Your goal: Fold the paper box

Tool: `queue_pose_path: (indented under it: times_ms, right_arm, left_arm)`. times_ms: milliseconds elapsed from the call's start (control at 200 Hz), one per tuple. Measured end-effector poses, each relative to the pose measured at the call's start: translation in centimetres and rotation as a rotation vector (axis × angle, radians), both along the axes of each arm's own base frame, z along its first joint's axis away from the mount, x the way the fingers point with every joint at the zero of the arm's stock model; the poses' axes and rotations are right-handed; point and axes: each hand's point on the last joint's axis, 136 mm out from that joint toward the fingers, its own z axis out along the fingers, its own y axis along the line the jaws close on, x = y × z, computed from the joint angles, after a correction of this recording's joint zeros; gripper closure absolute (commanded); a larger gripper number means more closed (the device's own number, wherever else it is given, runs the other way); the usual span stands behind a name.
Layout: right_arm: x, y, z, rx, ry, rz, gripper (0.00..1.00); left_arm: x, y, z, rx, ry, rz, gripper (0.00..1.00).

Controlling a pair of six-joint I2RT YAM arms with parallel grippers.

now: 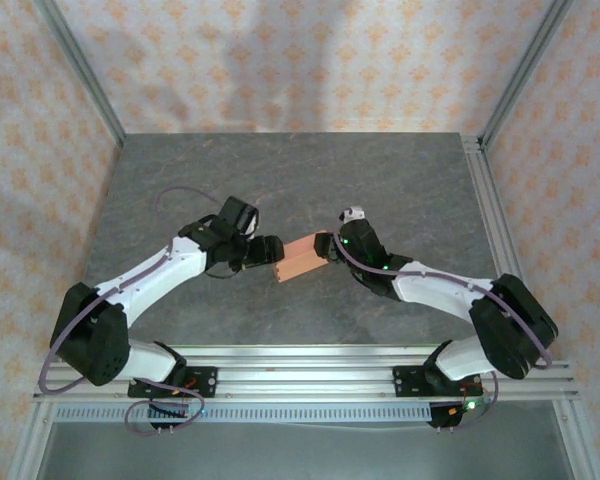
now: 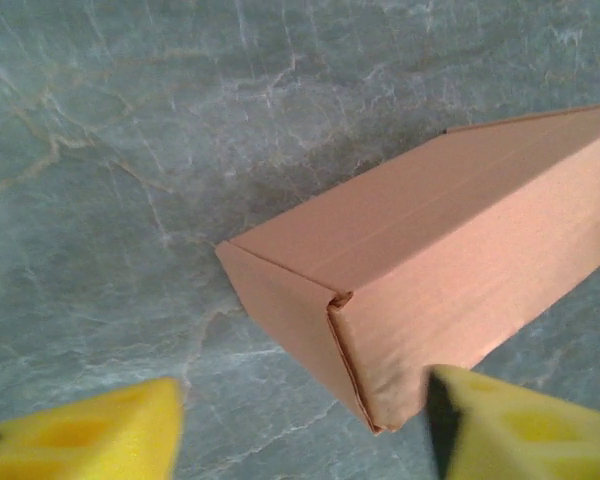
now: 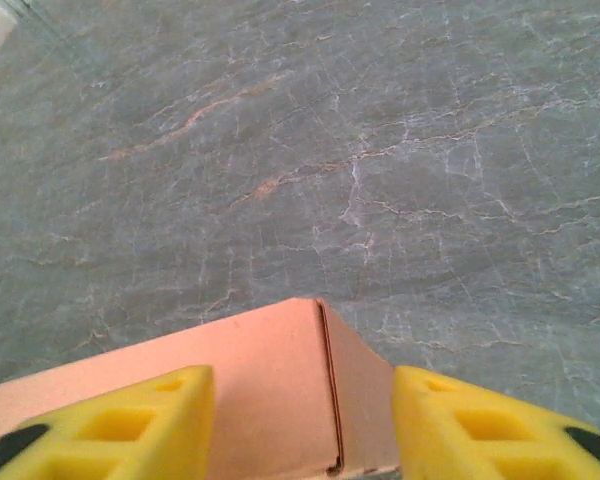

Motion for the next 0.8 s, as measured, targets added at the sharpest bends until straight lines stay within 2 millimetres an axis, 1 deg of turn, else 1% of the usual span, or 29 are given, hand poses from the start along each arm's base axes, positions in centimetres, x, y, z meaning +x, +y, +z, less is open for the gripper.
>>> queue_pose_path:
  times_ms: [105,220,330,410,511,616,696,796]
  right_arm:
    - [0.3,-1.2,1.8,0.060,-0.007,-0.055,0.29]
    - [0.5,-2.7,3.7,0.130,-0.017,-0.131,0.29]
    - [0.5,-3.8,4.6,0.168,-0.009,-0.182,0.27]
    - [0.4,-4.4,4.4,0.173,0.008,-0.203,0.27]
    - [0.2,-5.2,3.5,0.163,0.066,-0.237,0.27]
    - [0.4,-6.2,3.6,0.172,0.109,-0.278,0.27]
    - [0.8,-6.7,3.9,0.190,0.119,-0.300,0.27]
    - [0.9,-7.2,3.8,0.197,0.135,-0.307,0.27]
  left_arm:
    - [1.5,0.4,2.6,0.063,-0.124,-0.062,0.00]
    - [2.6,0.3,5.9,0.140,-0.277,-0.207,0.00]
    - [3.2,-0.2,7.9,0.211,-0.363,-0.357,0.00]
    - [3.5,-0.9,8.6,0.257,-0.398,-0.466,0.00]
    - [3.2,-2.3,8.2,0.333,-0.413,-0.632,0.00]
    - [2.0,-3.9,6.5,0.402,-0.403,-0.822,0.00]
    - [1.3,-4.1,4.8,0.430,-0.364,-0.917,0.03]
    - [1.1,-4.0,2.8,0.449,-0.299,-0.985,0.09]
